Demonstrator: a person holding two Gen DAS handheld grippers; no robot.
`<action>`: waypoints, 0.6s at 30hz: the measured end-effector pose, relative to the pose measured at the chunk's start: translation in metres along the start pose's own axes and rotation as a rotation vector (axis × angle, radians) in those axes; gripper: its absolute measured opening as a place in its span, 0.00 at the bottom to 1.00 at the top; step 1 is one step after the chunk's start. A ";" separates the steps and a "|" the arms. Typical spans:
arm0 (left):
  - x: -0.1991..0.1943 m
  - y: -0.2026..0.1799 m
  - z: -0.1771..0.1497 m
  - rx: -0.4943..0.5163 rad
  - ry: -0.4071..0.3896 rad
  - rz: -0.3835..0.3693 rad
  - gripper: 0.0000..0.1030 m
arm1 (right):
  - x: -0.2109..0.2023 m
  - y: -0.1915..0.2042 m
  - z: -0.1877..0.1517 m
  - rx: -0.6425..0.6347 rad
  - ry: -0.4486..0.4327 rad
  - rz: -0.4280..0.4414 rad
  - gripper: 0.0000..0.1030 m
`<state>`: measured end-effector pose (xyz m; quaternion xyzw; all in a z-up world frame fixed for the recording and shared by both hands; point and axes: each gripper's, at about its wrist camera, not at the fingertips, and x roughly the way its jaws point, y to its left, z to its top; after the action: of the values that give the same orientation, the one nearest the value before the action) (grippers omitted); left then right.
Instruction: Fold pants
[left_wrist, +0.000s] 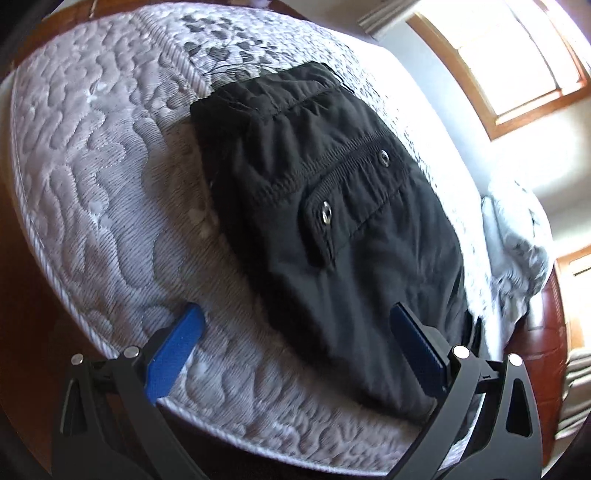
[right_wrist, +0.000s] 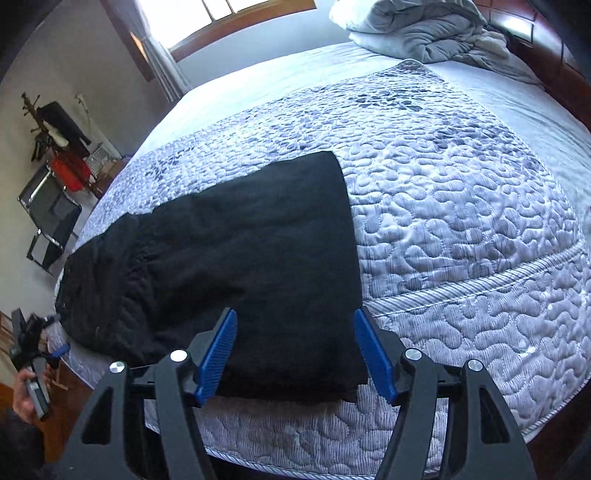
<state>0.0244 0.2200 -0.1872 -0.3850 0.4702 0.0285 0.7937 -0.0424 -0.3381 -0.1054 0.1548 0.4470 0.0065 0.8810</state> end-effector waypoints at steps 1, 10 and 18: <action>0.000 0.002 0.002 -0.015 -0.003 -0.012 0.97 | 0.002 0.002 0.000 -0.007 0.003 -0.013 0.64; -0.003 0.035 0.009 -0.181 -0.021 -0.151 0.97 | 0.010 0.004 -0.002 0.003 0.028 -0.018 0.64; -0.002 0.068 0.008 -0.397 -0.027 -0.389 0.96 | 0.013 0.001 0.001 0.015 0.035 -0.032 0.65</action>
<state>0.0016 0.2730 -0.2233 -0.6155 0.3621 -0.0279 0.6995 -0.0338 -0.3356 -0.1147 0.1539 0.4651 -0.0083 0.8718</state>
